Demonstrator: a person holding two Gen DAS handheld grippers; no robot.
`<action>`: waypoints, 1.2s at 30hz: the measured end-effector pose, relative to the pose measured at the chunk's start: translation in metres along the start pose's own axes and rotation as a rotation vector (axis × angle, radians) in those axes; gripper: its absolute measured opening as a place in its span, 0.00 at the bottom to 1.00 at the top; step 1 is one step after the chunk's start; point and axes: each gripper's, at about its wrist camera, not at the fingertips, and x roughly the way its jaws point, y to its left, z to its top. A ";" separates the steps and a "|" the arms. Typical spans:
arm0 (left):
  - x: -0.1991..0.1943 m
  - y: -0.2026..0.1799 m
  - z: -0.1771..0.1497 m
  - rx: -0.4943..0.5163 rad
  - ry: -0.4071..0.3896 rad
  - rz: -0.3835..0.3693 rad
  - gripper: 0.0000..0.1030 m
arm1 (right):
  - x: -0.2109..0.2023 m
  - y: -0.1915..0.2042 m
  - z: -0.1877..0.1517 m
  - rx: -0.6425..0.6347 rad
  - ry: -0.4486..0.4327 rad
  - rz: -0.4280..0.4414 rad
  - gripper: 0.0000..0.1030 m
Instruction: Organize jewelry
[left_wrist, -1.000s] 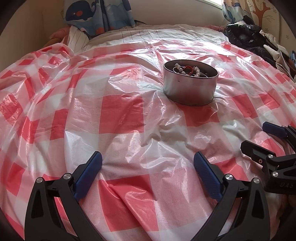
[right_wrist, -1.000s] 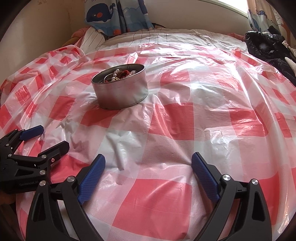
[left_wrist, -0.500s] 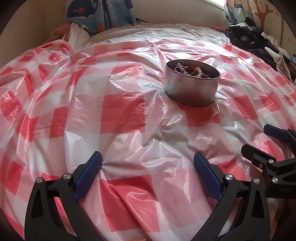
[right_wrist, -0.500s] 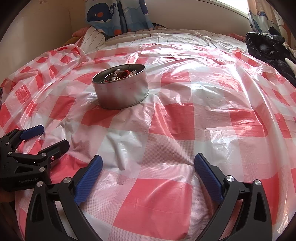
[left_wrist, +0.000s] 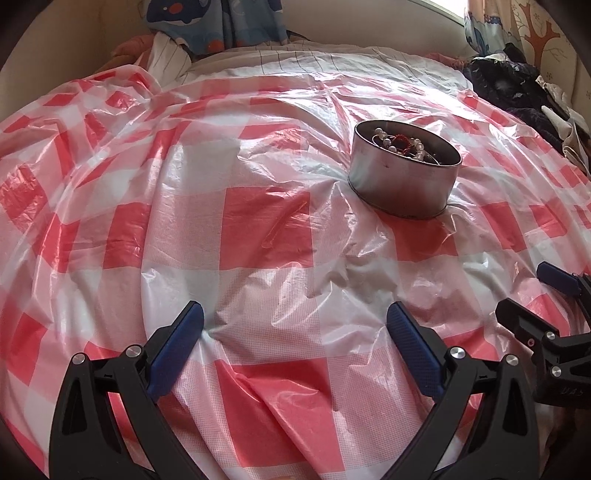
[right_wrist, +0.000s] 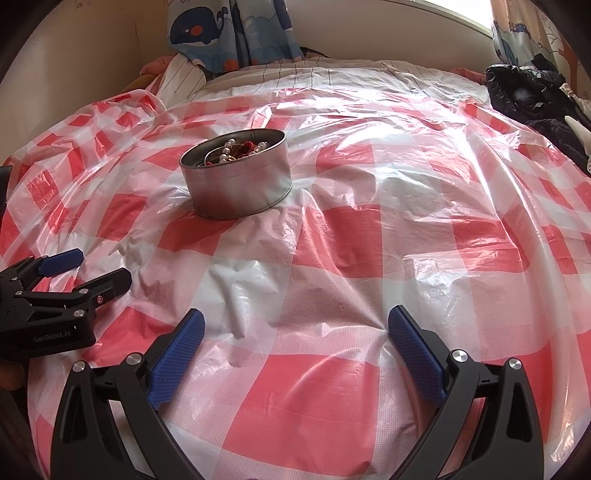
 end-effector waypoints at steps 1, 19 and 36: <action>0.000 -0.001 0.000 0.002 0.000 0.002 0.93 | 0.000 0.000 0.000 0.001 -0.001 0.001 0.93; -0.009 -0.001 -0.001 0.024 -0.023 0.033 0.93 | -0.002 -0.003 -0.002 0.012 0.008 -0.094 0.93; 0.003 0.006 -0.001 0.011 0.016 0.030 0.93 | -0.001 -0.023 -0.008 0.048 0.049 -0.137 0.94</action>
